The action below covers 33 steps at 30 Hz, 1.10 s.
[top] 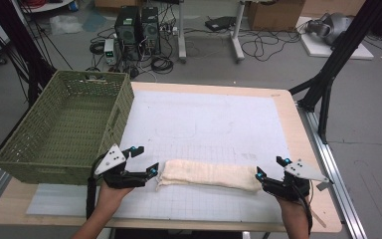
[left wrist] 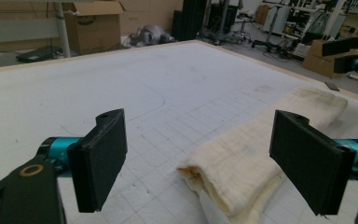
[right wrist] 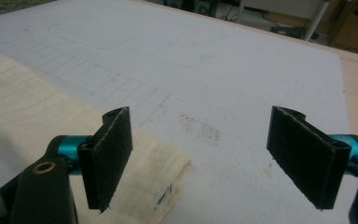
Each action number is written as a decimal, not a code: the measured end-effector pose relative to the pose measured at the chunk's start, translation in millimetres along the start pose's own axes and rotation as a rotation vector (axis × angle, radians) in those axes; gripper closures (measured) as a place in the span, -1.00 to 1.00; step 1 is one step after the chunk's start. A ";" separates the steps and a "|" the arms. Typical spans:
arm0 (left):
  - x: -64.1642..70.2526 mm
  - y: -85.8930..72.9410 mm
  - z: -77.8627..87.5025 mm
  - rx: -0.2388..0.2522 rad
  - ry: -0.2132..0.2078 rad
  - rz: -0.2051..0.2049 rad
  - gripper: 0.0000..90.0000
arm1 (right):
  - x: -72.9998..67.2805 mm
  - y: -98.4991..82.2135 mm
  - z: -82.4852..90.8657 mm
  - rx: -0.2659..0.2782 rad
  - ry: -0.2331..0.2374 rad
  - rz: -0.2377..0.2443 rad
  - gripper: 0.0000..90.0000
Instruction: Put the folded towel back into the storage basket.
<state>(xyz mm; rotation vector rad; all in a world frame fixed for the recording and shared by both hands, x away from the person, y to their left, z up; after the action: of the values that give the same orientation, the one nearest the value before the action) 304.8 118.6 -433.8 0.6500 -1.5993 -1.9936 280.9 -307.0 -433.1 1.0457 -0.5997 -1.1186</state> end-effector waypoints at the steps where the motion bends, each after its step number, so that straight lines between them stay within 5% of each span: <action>1: -0.9 0.1 0.6 0.001 0.001 0.001 -0.57 | 0.1 -0.7 -0.9 0.003 0.013 -0.005 -0.53; 33: 5.3 -0.3 -4.1 -0.035 -0.055 -0.015 -0.56 | -2.4 0.2 3.2 0.011 0.018 0.004 -0.51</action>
<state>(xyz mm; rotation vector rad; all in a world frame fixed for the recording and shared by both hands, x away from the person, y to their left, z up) 303.4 112.2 -435.2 0.6007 -1.5914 -2.0623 277.5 -305.9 -431.3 1.0629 -0.5940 -1.1023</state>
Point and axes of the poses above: each handheld gripper's, and its own axes: z roughly backward along the jaws, y roughly out of its top, x roughly to its right, the point moved 5 cm from there along -z, roughly forward along the jaws, and after that the axes turned 10 degrees about -z, right-handed, at the moved point
